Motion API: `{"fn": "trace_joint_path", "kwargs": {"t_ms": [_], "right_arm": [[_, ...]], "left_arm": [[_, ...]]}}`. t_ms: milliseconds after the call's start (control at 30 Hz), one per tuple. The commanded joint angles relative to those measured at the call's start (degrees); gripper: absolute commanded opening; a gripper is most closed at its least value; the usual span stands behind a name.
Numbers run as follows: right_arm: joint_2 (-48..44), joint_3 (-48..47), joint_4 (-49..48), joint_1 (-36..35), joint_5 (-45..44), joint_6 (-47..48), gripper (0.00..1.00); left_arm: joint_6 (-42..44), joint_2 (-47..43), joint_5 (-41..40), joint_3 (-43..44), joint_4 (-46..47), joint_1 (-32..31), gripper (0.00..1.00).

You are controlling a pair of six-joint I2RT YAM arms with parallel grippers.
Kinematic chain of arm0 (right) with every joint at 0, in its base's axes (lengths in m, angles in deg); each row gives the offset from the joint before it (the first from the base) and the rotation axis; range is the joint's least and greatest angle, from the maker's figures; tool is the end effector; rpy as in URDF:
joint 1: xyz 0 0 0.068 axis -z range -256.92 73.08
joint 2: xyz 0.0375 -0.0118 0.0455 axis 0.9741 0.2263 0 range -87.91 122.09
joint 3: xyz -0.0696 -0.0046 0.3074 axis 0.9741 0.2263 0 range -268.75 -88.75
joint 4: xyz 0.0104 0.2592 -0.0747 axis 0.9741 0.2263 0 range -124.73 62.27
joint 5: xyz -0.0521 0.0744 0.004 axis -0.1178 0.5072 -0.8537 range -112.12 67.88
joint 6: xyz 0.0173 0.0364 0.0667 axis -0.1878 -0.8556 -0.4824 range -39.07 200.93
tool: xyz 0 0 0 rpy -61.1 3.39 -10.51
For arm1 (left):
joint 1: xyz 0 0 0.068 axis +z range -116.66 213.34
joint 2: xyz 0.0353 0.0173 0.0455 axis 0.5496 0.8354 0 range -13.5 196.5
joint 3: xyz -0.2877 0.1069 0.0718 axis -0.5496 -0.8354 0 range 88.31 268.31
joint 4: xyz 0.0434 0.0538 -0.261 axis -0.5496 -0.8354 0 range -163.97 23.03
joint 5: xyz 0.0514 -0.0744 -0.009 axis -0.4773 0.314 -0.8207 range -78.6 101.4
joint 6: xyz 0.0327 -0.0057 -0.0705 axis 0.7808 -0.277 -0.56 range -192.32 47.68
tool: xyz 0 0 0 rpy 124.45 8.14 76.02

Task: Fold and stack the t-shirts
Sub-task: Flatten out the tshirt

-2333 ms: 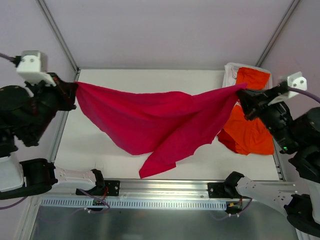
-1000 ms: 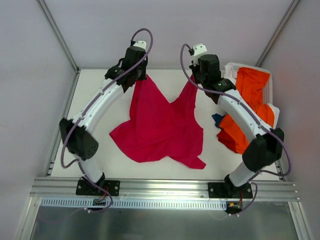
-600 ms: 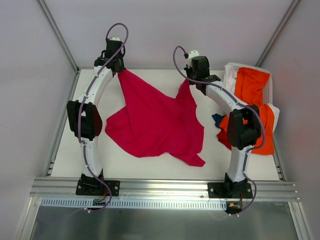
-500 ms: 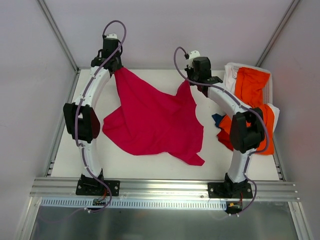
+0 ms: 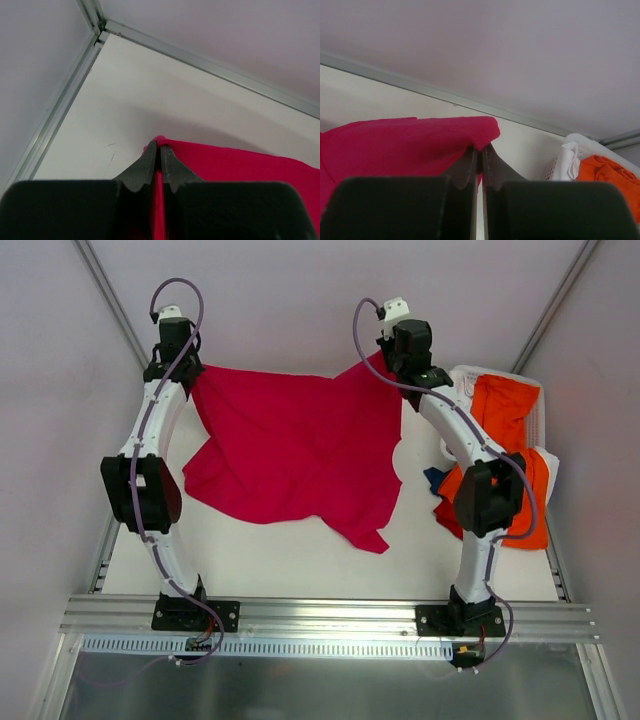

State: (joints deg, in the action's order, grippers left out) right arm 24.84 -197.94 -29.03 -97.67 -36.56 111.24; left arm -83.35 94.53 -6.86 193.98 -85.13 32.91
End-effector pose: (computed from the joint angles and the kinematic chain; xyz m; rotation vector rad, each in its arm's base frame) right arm 0.5042 0.1732 0.4190 -0.5770 1.6406 -0.3408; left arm 0.5002 0.0171 0.4074 -0.3868 1.8745 0.1726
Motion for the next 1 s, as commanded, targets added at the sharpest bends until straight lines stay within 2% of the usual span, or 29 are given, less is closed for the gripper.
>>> {"fn": "trace_joint_path", "kwargs": {"t_ms": [0,167,367,667,867,900,933,967], "right_arm": [[7.2,-5.7,-0.2,0.4,-5.7,1.9,0.00],[17.2,-13.3,-0.9,0.7,-9.5,2.2,0.00],[25.8,-19.7,-4.3,0.7,-12.9,2.9,0.01],[30.9,-19.8,-23.4,0.7,-20.1,5.5,0.01],[35.3,-22.5,-30.0,0.7,-20.7,7.6,0.03],[35.7,-22.7,-31.0,0.7,-21.9,7.9,0.17],[36.6,-23.1,-31.8,0.8,-22.5,7.8,0.37],[36.8,-23.6,-33.1,0.7,-23.9,7.8,0.91]], "left_arm": [[-3.2,5.7,-0.1,2.1,2.4,1.7,0.00],[-3.3,14.3,1.0,8.7,2.3,3.0,0.00],[-3.8,20.5,0.8,14.3,2.3,4.5,0.00],[-4.9,28.9,-1.6,22.5,2.4,6.7,0.00],[-4.4,34.6,-1.9,30.5,2.6,7.4,0.00],[-4.2,35.1,-1.9,31.4,2.8,7.3,0.04],[-4.2,35.8,-2.2,32.7,2.9,7.4,0.14],[-4.2,36.5,-2.7,33.3,3.1,7.4,0.30]]}}
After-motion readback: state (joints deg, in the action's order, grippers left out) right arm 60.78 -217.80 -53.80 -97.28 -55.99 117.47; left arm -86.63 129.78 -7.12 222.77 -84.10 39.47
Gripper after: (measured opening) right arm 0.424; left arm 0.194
